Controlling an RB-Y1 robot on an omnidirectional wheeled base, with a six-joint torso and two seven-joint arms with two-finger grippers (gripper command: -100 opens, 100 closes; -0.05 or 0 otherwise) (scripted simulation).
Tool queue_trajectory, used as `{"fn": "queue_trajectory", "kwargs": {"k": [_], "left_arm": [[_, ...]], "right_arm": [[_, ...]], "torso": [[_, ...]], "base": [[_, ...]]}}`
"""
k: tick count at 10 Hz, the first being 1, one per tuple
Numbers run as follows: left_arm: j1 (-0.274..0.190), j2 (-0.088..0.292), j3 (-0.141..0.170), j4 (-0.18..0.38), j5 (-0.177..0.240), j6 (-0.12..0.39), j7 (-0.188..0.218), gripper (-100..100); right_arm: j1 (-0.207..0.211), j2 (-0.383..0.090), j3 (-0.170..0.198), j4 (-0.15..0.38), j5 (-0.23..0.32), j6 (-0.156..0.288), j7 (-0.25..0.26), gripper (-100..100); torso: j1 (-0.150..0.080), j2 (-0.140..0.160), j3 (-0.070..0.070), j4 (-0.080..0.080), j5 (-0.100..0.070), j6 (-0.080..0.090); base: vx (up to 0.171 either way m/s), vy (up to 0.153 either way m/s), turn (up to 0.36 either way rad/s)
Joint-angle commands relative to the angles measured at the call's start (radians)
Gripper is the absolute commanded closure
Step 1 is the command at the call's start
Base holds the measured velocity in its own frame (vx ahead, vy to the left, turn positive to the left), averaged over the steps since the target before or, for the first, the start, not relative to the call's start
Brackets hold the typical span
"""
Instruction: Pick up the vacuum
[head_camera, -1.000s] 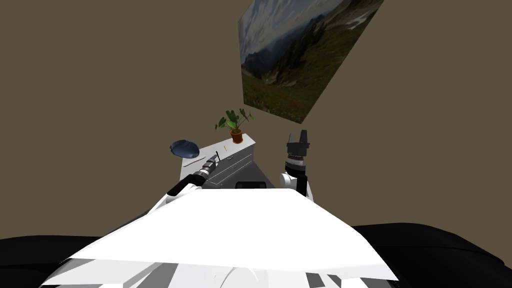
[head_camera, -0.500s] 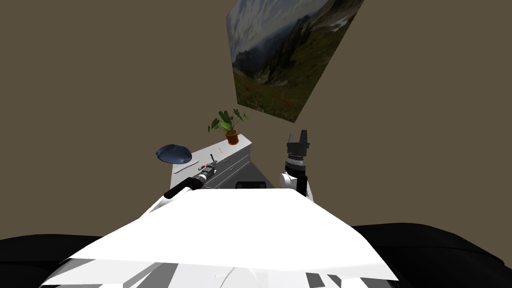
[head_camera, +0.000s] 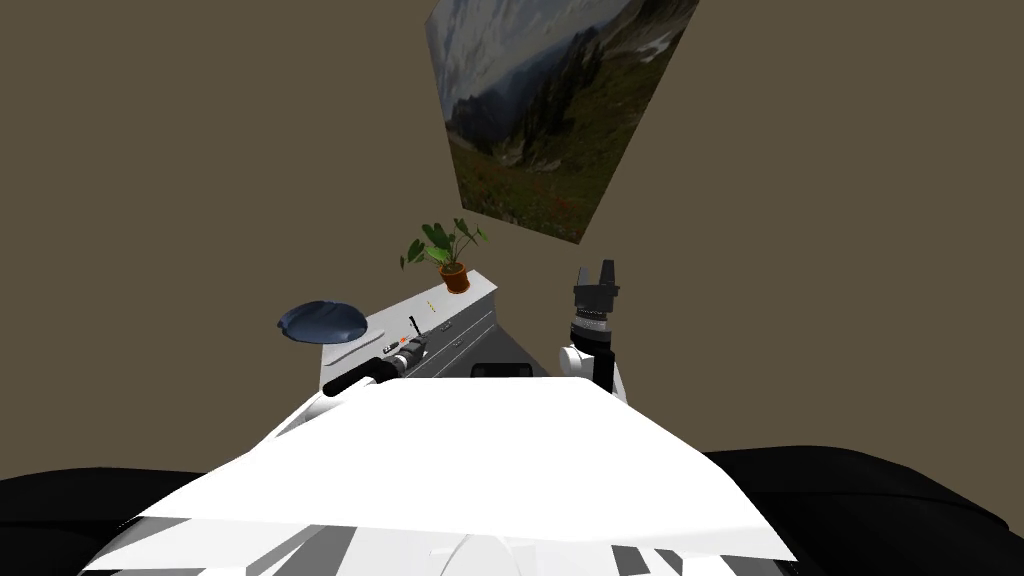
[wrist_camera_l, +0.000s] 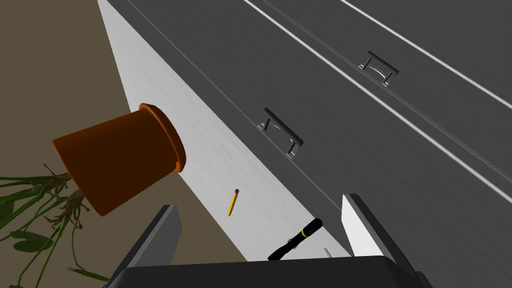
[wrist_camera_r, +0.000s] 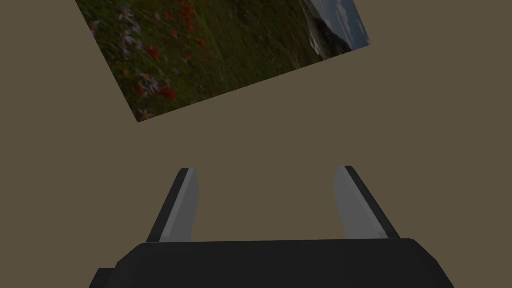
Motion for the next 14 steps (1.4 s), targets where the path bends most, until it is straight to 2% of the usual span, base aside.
{"fn": "queue_trajectory", "kwargs": {"k": [1,2,3,4,6,7,8,11,12,14], "left_arm": [[0.023,0.036,0.002,0.006,0.028,0.05,-0.008,-100],[0.023,0.036,0.002,0.006,0.028,0.05,-0.008,-100],[0.037,0.069,0.003,0.017,0.051,0.079,-0.014,-100],[0.037,0.069,0.003,0.017,0.051,0.089,-0.014,-100],[0.065,0.134,0.004,0.04,0.097,0.158,-0.025,-100],[0.079,0.158,0.005,0.051,0.119,0.186,-0.03,-100],[0.079,0.167,0.005,0.051,0.119,0.195,-0.03,-100],[0.117,0.262,0.006,0.083,0.178,0.284,-0.042,-100],[0.117,0.262,0.006,0.083,0.178,0.284,-0.042,-100],[0.14,0.319,0.007,0.102,0.213,0.332,-0.048,-100]], "right_arm": [[0.0,0.0,0.0,0.0,0.0,0.0,0.0,0],[0.0,0.0,0.0,0.0,0.0,0.0,0.0,0],[0.0,0.0,0.0,0.0,0.0,0.0,0.0,0],[0.0,0.0,0.0,0.0,0.0,0.0,0.0,0],[0.0,0.0,0.0,0.0,0.0,0.0,0.0,0],[0.0,0.0,0.0,0.0,0.0,0.0,0.0,0],[0.0,0.0,0.0,0.0,0.0,0.0,0.0,0],[0.0,0.0,0.0,0.0,0.0,0.0,0.0,0],[0.0,0.0,0.0,0.0,0.0,0.0,0.0,0],[0.0,0.0,0.0,0.0,0.0,0.0,0.0,0]], "torso": [[0.0,0.0,0.0,0.0,0.0,0.0],[0.0,0.0,0.0,0.0,0.0,0.0],[0.0,0.0,0.0,0.0,0.0,0.0],[0.0,-0.001,0.0,0.0,0.0,0.001],[0.001,-0.001,0.0,0.0,0.0,0.001],[0.002,-0.002,-0.001,0.0,0.0,0.001],[0.005,-0.004,-0.002,-0.001,0.001,0.001],[0.002,-0.004,-0.002,-0.001,0.0,0.001],[0.004,-0.004,-0.003,-0.001,0.001,0.001],[0.004,-0.002,-0.001,0.0,0.001,0.0]], "base": [[0.043,0.022,-0.167],[0.037,0.023,-0.12],[0.052,0.022,-0.204],[0.044,0.027,-0.124],[0.055,0.043,-0.285],[0.093,0.089,-0.331],[0.075,0.07,-0.116],[0.078,0.062,-0.295],[0.054,0.099,-0.071],[0.059,0.093,-0.228]]}}
